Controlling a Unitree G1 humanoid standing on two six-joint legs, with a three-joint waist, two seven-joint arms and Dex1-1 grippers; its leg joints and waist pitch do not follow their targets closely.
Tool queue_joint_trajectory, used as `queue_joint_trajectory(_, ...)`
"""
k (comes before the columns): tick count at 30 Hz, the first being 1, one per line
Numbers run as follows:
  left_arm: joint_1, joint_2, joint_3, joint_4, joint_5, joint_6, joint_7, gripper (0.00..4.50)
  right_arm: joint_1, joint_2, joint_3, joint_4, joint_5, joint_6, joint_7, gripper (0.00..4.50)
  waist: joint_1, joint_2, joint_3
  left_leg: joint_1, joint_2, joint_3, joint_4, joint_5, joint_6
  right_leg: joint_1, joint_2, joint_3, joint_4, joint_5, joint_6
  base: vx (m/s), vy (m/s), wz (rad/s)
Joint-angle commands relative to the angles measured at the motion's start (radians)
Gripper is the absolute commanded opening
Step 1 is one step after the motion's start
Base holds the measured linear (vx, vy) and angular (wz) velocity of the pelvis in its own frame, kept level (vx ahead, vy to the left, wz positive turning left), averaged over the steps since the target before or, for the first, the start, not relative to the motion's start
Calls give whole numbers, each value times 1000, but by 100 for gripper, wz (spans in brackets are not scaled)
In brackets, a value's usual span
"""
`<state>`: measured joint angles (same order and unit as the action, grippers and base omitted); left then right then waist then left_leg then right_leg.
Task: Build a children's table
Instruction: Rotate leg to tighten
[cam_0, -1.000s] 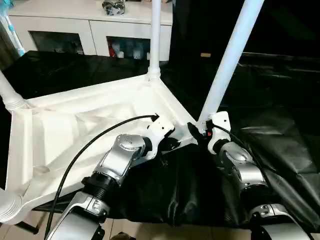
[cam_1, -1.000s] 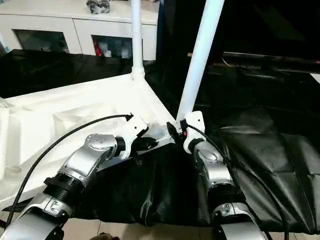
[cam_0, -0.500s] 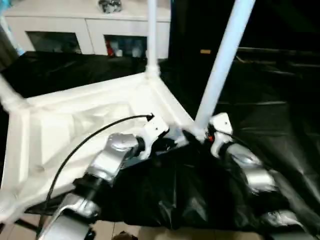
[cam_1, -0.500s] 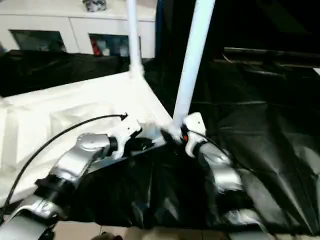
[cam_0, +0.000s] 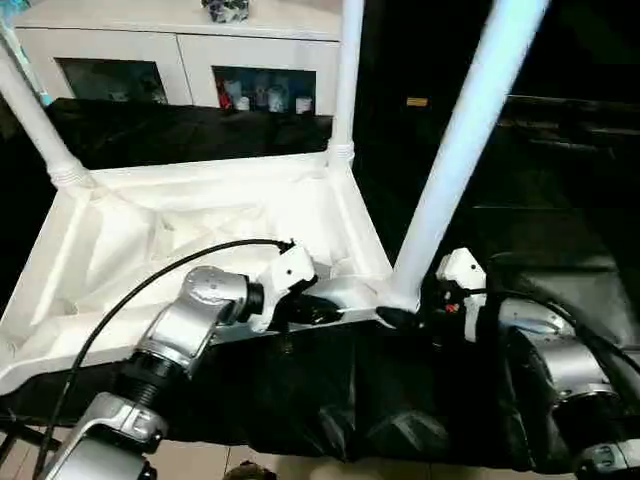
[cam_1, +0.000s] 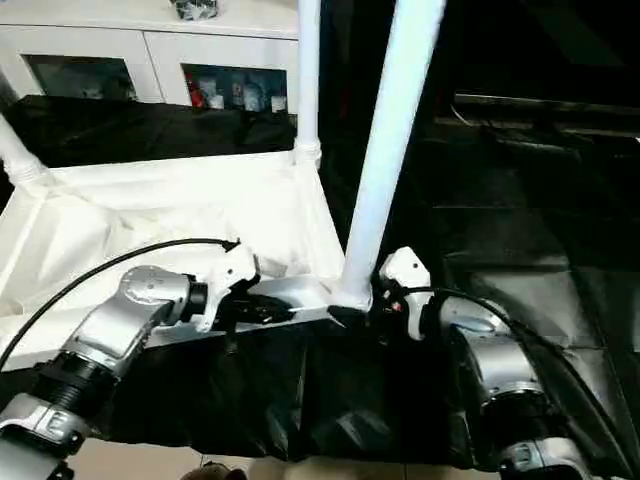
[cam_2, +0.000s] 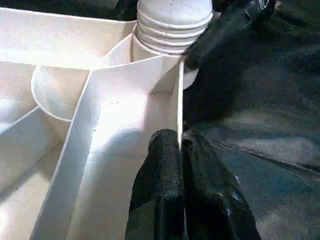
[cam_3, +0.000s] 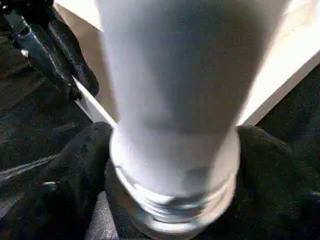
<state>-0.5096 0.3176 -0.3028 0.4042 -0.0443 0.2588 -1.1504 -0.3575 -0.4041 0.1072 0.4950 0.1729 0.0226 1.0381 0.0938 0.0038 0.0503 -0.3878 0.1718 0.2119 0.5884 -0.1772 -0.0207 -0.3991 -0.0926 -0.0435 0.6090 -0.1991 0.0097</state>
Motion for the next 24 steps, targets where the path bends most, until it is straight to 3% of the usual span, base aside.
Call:
queue_joint_trajectory(1,-3,-7,-20,-20,-20,-4,-31,0,-21,-5,9,10,-1,4,13,382,1,-13,-58,23,65,-32,-73,-213,53,37,-62,38,-71,-148,-254,0,0,0)
queue_joint_trajectory(4,-11,-7,-22,-9,-20,-8,-41,0,-27,-1,9,11,-1,-3,18,375,1,-12,-58,23,64,-32,-72,-216,54,38,-63,38,-71,-154,-258,0,0,0)
queue_joint_trajectory(13,-18,-12,-18,0,-23,-12,-38,0,-20,15,8,2,15,2,31,299,0,-16,-60,23,64,-32,-70,-204,56,40,-63,38,-69,-144,-262,0,0,0)
queue_joint_trajectory(17,-25,-46,-4,12,-12,11,38,0,-12,60,-5,8,18,-2,-30,277,-1,-17,-59,22,64,-32,-69,-206,59,38,-63,38,-69,-156,-262,0,0,0)
queue_joint_trajectory(24,-64,-179,10,95,45,50,281,0,-37,194,-15,107,-66,-33,-330,274,-8,-16,-54,27,61,-35,-77,-264,9,31,-64,39,-86,-279,-216,0,0,0)
